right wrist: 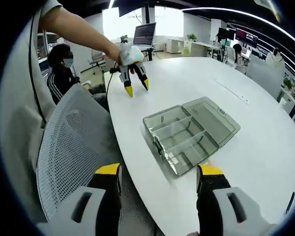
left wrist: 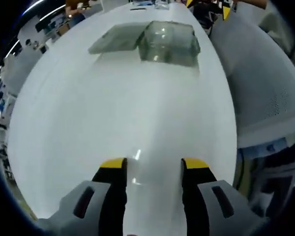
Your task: Insert the divider into the dual guide fixture by aligning both edges with the guide slots and pushing it downward to the bottom, including one-sided entry, uneven engagement, binding, and posture correction.
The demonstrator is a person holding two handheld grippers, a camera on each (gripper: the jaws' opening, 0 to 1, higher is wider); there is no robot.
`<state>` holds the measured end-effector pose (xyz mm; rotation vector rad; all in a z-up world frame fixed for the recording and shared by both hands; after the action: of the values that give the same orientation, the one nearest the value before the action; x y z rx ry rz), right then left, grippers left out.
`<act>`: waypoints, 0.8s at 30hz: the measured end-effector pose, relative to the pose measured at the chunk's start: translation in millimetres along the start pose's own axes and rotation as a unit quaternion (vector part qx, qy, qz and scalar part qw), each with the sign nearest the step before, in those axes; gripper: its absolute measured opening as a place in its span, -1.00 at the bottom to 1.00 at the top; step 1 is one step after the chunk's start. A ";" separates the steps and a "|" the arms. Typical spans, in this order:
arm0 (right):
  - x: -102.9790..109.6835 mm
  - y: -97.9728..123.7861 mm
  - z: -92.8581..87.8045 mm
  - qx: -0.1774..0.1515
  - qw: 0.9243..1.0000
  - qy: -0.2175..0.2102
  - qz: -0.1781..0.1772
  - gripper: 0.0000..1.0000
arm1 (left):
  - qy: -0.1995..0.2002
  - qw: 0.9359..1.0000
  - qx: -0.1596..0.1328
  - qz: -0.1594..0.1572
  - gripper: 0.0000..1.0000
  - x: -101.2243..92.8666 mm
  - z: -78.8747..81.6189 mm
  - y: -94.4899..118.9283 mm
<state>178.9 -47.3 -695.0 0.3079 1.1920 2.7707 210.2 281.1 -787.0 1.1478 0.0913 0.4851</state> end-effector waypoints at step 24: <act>-2.1 0.5 4.8 -0.017 1.000 -0.008 -0.004 0.18 | -0.016 1.000 0.013 -0.007 -0.40 -0.3 1.1 -2.8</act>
<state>182.1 -44.6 -691.6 0.3211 1.1389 2.7740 211.2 279.2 -789.0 1.1785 0.0784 0.4549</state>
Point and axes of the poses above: the point that each gripper's makers call its tool centre point, and the gripper's own axes: y roughly backward along the fingers, x roughly to its left, z roughly out of its top, the point moved 2 cm from there along y, roughly backward along the fingers, and after that the axes turned 10 degrees about z, right-handed, at the moved point
